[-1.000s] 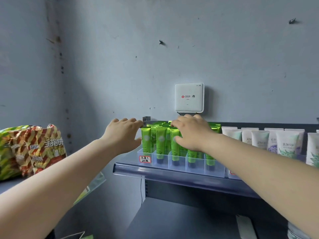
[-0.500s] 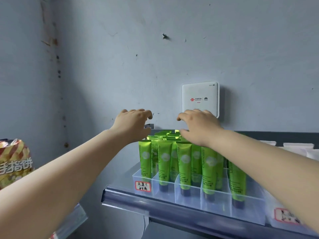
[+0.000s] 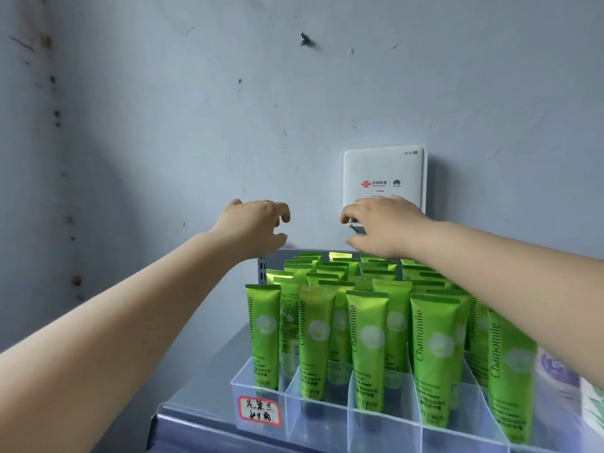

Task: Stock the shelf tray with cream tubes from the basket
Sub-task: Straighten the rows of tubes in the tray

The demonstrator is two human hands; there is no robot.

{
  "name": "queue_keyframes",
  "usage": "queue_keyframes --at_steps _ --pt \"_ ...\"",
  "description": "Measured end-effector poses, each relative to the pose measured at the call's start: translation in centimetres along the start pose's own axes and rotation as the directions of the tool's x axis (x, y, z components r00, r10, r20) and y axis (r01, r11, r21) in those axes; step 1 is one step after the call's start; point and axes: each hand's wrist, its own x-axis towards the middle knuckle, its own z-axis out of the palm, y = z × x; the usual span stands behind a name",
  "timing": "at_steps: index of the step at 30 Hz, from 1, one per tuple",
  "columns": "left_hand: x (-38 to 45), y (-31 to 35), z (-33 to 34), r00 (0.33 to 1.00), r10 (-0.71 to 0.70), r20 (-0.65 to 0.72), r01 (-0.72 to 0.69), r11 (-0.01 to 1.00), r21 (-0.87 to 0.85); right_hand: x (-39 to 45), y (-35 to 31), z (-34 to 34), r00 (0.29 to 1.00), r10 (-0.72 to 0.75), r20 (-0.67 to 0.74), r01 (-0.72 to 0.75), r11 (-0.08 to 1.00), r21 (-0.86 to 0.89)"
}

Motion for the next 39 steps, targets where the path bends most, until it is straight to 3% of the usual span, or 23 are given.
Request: queue_keyframes --at_steps 6,12,17,22,26,31,39 --pt "4.1 -2.2 3.2 0.996 0.082 0.044 -0.080 0.995 -0.052 2.9 0.4 2.2 0.989 0.114 0.090 -0.117 0.993 0.023" --pt "7.8 -3.4 6.6 0.972 0.203 0.119 -0.186 0.972 -0.144 6.0 1.2 3.9 0.967 0.198 0.159 -0.225 0.957 0.181" --pt "9.9 -3.3 9.2 0.915 0.340 0.215 -0.281 0.922 -0.265 7.3 1.4 5.5 0.937 0.196 0.289 -0.253 0.951 0.178" --pt "10.8 -3.0 11.0 0.864 0.439 0.247 -0.379 0.889 -0.256 8.3 1.6 6.4 0.880 0.166 0.444 -0.252 0.957 0.141" --pt "11.2 -2.8 11.4 0.862 0.452 0.229 -0.367 0.869 -0.332 8.9 1.5 7.0 0.854 0.152 0.497 -0.228 0.969 0.096" --pt "11.7 -3.3 12.0 0.868 0.440 0.231 -0.308 0.841 -0.444 9.5 1.6 7.9 0.868 0.161 0.469 -0.249 0.959 0.132" --pt "11.1 -3.8 12.2 0.877 0.420 0.232 -0.267 0.829 -0.490 9.3 1.5 8.0 0.871 0.167 0.463 -0.259 0.955 0.143"
